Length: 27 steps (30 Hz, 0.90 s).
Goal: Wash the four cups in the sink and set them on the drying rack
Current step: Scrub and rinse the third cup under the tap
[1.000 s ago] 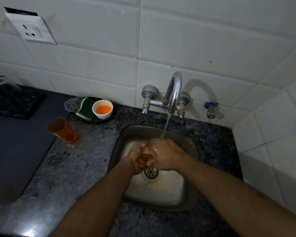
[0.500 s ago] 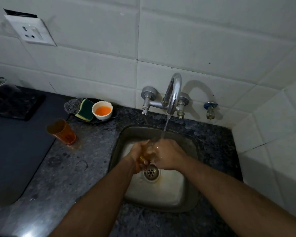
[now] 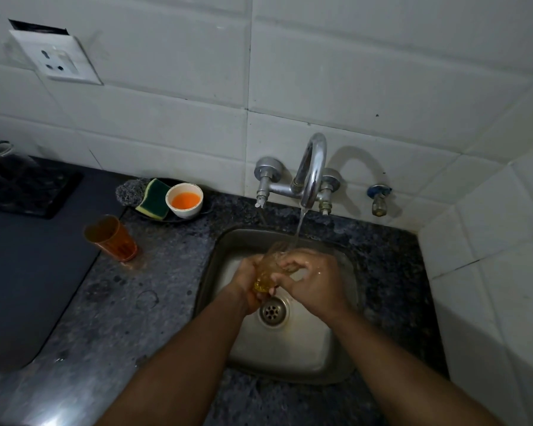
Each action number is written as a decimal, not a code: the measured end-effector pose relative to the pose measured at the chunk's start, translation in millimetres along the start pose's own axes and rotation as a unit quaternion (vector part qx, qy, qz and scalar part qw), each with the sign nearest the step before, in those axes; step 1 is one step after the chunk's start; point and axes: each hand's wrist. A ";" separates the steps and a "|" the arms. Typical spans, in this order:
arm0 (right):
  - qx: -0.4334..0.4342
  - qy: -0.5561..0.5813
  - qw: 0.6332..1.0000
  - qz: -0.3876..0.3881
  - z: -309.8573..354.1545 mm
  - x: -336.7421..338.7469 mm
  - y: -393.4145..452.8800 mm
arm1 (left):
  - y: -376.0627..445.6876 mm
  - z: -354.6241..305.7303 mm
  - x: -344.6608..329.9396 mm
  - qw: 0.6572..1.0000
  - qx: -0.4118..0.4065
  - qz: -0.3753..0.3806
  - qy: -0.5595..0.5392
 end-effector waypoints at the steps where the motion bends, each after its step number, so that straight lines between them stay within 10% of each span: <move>1: -0.017 0.043 0.998 -0.038 -0.7 -1.8 -4.3 | 0.2 2.6 -0.7 1.000 0.002 -0.010 -0.007; 8: -0.212 0.152 0.964 0.057 5.2 -23.3 -15.8 | -11.4 5.9 -10.4 0.999 0.020 0.017 -0.025; 14: -0.233 0.106 0.962 0.097 1.3 -13.4 -5.0 | -13.2 -5.6 -1.5 0.984 -0.063 0.026 0.162; 23: -0.254 0.032 0.953 0.160 4.3 -3.7 8.2 | -14.9 -24.8 -14.0 0.976 -0.141 0.085 0.139; 27: -0.352 0.150 0.893 0.237 3.6 -1.1 13.6 | -15.7 -16.4 -15.6 0.985 -0.124 0.086 0.081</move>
Point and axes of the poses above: each hand's wrist, its own y-axis towards the middle knuckle, its own x-axis out of the back of the hand, z = x × y, and after that the axes turned 14 degrees about -x, right-handed
